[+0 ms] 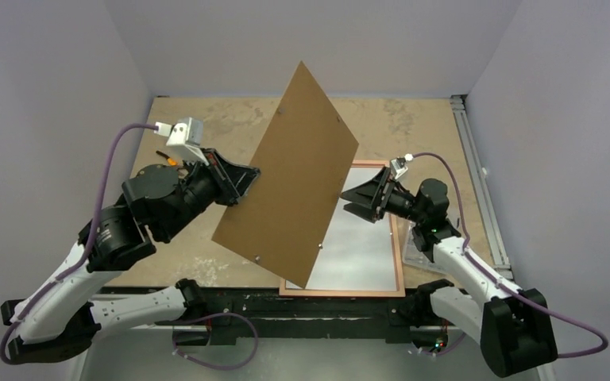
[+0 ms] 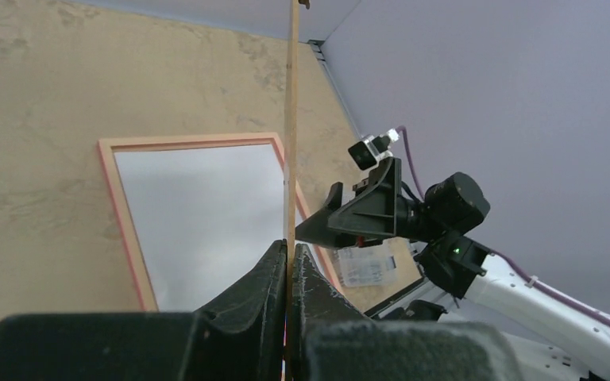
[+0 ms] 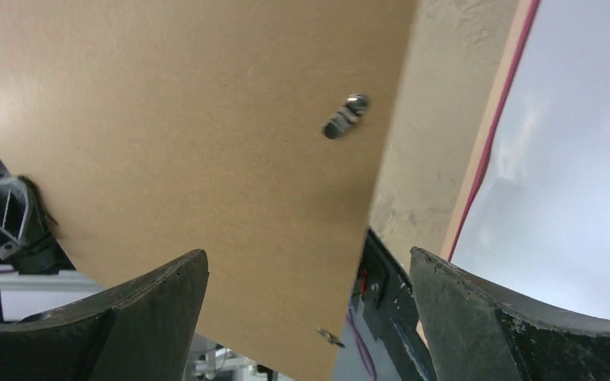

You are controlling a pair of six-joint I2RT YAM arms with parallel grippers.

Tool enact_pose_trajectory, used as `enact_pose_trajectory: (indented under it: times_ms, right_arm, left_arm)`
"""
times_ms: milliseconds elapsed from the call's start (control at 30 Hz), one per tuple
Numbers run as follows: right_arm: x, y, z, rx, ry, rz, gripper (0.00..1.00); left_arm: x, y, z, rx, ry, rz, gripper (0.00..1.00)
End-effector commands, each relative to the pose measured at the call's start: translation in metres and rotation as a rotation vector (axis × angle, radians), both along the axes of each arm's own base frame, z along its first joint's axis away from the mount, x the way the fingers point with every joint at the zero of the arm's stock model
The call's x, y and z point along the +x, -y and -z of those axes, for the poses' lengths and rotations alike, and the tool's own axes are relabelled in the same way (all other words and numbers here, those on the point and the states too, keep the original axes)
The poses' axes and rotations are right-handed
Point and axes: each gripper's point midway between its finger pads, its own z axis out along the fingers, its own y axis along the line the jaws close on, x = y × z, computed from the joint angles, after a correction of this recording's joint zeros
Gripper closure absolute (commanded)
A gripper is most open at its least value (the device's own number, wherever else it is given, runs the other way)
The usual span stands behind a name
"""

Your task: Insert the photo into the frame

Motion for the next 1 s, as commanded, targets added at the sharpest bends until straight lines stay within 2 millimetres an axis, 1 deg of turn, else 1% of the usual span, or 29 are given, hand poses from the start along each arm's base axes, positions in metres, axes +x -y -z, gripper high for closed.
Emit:
enact_pose_trajectory:
  times_ms: [0,67,100,200,300,400,500,567,600,700,767,800,900,967]
  right_arm:
    - [-0.009,-0.010,-0.031,0.087,0.163,-0.034,0.02]
    - [-0.008,-0.012,-0.025,0.104,0.148,-0.033,0.03]
    - [-0.009,-0.012,-0.027,0.124,0.151,-0.036,0.03]
    - [-0.011,-0.012,-0.035,0.176,0.178,-0.044,0.05]
    - [-0.013,-0.011,-0.043,0.220,0.193,-0.044,0.06]
    - [-0.019,-0.009,-0.061,0.306,0.224,-0.059,0.08]
    - [-0.026,-0.006,-0.087,0.386,0.286,-0.090,0.12]
    - [-0.032,-0.006,-0.101,0.408,0.325,-0.121,0.19]
    - [-0.034,-0.007,-0.106,0.409,0.337,-0.138,0.25]
    - [-0.038,-0.007,-0.116,0.402,0.355,-0.158,0.45]
    - [-0.037,-0.008,-0.118,0.379,0.353,-0.152,0.60]
    - [-0.037,-0.009,-0.118,0.365,0.350,-0.148,0.66]
    - [-0.036,-0.009,-0.121,0.327,0.359,-0.136,0.81]
    - [-0.034,-0.009,-0.123,0.315,0.353,-0.126,0.85]
  left_arm:
    - [-0.001,0.018,-0.064,-0.352,0.075,0.037,1.00]
    - [0.000,0.019,-0.066,-0.388,0.075,0.031,1.00]
    - [0.001,0.018,-0.066,-0.400,0.075,0.024,1.00]
    - [0.003,0.015,-0.062,-0.419,0.066,0.000,1.00]
    - [0.006,0.011,-0.054,-0.452,0.052,-0.028,1.00]
    - [0.007,0.005,-0.047,-0.470,0.040,-0.056,1.00]
    - [0.008,0.004,-0.034,-0.451,0.013,-0.074,1.00]
    - [0.010,0.001,-0.025,-0.436,-0.004,-0.095,1.00]
    - [0.010,-0.002,-0.020,-0.431,-0.012,-0.108,1.00]
    - [0.012,-0.011,-0.006,-0.404,-0.027,-0.151,1.00]
    - [0.012,-0.016,0.004,-0.386,-0.043,-0.177,1.00]
    - [0.012,-0.018,0.009,-0.378,-0.054,-0.188,1.00]
    - [0.012,-0.021,0.022,-0.374,-0.078,-0.205,1.00]
    - [0.012,-0.023,0.030,-0.372,-0.094,-0.215,1.00]
